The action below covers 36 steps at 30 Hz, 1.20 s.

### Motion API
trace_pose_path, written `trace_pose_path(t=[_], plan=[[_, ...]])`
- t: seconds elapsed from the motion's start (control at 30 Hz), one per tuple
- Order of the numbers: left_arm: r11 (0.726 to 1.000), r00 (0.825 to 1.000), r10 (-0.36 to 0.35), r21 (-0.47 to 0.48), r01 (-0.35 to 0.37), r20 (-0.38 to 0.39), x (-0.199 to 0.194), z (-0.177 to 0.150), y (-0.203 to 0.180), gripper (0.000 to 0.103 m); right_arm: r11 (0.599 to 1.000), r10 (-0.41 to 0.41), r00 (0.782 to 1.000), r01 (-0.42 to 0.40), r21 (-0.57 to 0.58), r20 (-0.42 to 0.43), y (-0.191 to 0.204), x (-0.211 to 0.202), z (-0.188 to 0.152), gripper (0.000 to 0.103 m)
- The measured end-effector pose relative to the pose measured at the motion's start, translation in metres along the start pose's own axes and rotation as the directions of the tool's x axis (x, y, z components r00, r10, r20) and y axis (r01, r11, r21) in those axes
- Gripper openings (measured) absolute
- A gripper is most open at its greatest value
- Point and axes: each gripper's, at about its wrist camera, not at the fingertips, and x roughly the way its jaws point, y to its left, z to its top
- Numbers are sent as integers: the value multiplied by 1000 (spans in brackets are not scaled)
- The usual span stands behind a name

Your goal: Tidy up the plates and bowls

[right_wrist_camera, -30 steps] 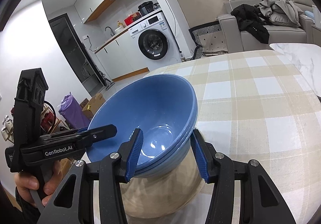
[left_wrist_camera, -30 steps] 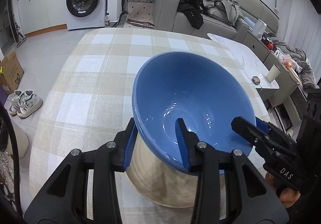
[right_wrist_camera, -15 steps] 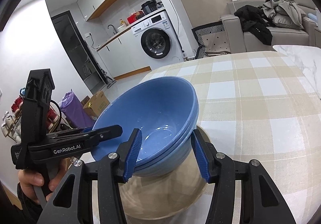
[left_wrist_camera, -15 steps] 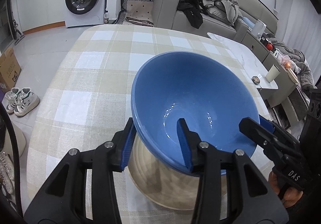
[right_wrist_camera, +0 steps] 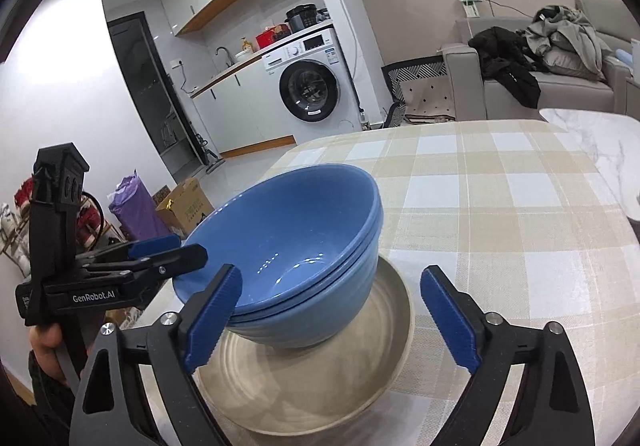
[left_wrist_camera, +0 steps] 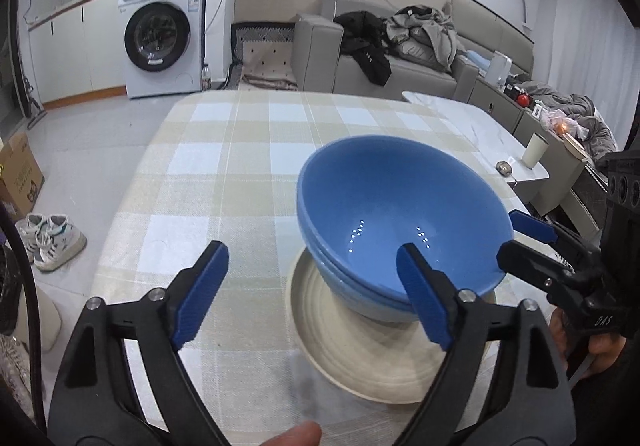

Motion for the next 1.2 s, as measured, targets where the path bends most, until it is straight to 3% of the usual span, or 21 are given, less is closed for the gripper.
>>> trace_pose_path(t=[0.07, 0.37, 0.7, 0.9, 1.2], plan=[[1000, 999, -4, 5, 4, 40, -9, -4, 5, 103, 999, 4, 1000, -3, -35, 9, 5, 0, -2, 102], [999, 986, -8, 38, 2, 166, -39, -24, 19, 102, 990, -2, 996, 14, -137, 86, 13, -16, -15, 102], [994, 971, -33, 109, 7, 238, -30, -59, 9, 102, 978, -7, 984, 44, -202, 180, 2, -33, -42, 103], [993, 962, -79, 105, 53, 263, -24, -72, 11, 102, 977, 5, 979, 39, -210, 203, 1, -38, -55, 103], [993, 959, -85, 100, 60, 271, -11, -83, 15, 102, 969, 2, 968, 61, -240, 252, 10, -46, -67, 103]])
